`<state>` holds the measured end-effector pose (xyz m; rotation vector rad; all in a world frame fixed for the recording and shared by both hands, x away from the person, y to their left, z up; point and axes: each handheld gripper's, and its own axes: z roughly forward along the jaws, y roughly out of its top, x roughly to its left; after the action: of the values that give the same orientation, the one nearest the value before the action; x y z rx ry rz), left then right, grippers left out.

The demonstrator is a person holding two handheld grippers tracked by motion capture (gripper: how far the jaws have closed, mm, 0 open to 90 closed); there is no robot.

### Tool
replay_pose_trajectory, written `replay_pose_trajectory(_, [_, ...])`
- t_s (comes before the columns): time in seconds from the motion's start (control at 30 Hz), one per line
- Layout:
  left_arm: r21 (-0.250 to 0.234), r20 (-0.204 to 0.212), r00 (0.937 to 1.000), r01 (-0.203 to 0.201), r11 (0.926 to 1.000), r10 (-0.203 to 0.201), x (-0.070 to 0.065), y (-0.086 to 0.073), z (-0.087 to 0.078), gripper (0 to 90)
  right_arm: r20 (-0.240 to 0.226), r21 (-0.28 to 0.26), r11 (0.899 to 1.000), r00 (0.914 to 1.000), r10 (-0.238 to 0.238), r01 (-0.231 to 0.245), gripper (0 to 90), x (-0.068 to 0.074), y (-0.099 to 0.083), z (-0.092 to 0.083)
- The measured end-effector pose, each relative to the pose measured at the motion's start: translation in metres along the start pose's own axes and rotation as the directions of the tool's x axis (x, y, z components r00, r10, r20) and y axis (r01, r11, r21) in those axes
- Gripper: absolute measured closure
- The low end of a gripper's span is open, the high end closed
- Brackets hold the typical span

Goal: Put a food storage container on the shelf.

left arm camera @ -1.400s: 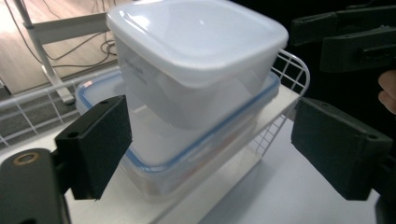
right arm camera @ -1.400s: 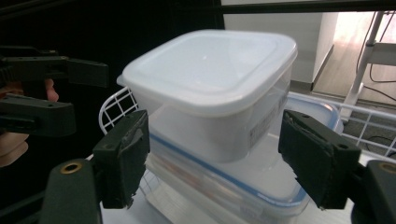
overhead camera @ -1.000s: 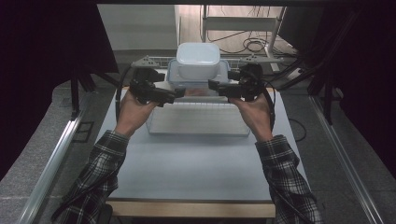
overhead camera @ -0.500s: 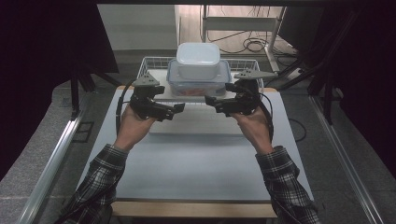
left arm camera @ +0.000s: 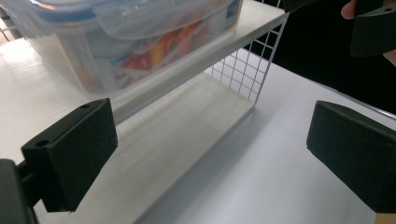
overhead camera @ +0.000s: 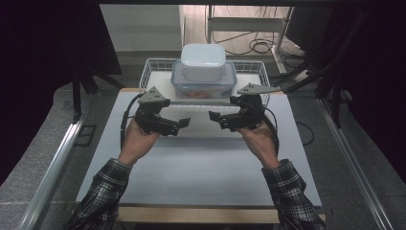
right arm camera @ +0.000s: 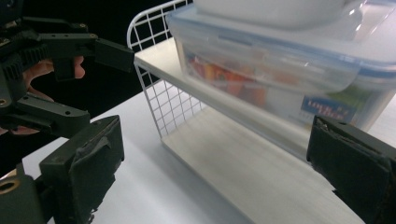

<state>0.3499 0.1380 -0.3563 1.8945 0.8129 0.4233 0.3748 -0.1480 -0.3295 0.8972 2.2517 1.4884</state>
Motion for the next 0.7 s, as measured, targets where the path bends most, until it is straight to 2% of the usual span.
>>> replay_pose_trajectory(0.47, [0.029, 0.008, 0.9999, -0.007, 0.9996, 0.007, -0.007, -0.020, 0.006, 1.5, -0.016, 0.025, 1.000, 0.9999, -0.002, 0.002, 2.4, 0.001, -0.025, -0.002])
replay_pose_trajectory(0.7, [0.040, 0.009, 0.9999, -0.014, 0.9991, 0.014, -0.011, -0.030, 0.006, 1.0, -0.016, 0.046, 0.999, 0.9995, -0.026, 0.027, 1.2, 0.002, -0.037, -0.002])
